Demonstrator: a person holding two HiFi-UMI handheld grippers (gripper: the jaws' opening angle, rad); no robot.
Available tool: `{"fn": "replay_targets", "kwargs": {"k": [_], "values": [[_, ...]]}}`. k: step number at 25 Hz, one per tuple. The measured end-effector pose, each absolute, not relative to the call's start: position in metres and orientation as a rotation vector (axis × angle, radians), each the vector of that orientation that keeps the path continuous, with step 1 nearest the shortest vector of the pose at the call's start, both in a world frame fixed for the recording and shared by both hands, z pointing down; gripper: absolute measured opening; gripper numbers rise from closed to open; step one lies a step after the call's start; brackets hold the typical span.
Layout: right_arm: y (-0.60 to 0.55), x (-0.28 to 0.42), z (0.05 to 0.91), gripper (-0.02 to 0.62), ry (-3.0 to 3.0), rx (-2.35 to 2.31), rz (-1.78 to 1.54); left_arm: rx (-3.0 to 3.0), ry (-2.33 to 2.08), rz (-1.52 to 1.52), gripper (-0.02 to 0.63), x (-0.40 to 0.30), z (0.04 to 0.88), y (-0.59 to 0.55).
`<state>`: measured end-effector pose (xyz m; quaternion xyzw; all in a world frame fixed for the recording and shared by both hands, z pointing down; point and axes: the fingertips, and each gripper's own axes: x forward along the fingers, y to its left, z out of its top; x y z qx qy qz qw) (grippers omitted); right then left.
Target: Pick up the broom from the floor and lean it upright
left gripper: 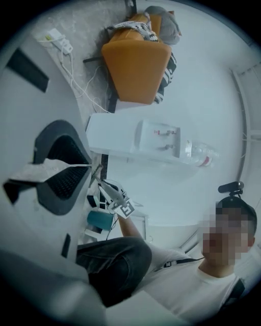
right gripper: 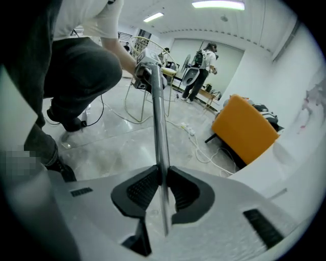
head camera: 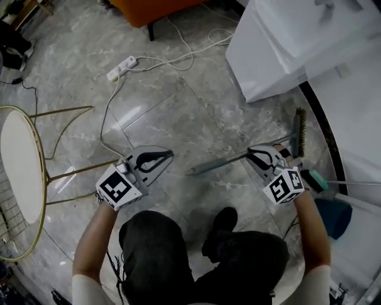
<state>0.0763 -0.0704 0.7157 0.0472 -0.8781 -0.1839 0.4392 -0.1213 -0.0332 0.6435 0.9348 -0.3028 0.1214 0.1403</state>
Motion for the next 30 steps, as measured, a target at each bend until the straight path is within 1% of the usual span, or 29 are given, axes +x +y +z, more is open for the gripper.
{"fn": "replay_targets", "kwargs": {"k": [9,19,30], "values": [[-0.115,0.125,0.612,0.072,-2.199,0.405,-0.419,2.880,-0.795,0.270,0.012,-0.066,0.558,-0.045],[-0.138,0.184,0.535,0.074,-2.208,0.697,-0.328,2.959,-0.734,0.205,0.012,-0.028,0.483,-0.047],[-0.152,0.279,0.464,0.074,-2.159,1.111,-0.103,3.015,-0.650,0.204,0.012,0.002,0.440,-0.029]]}}
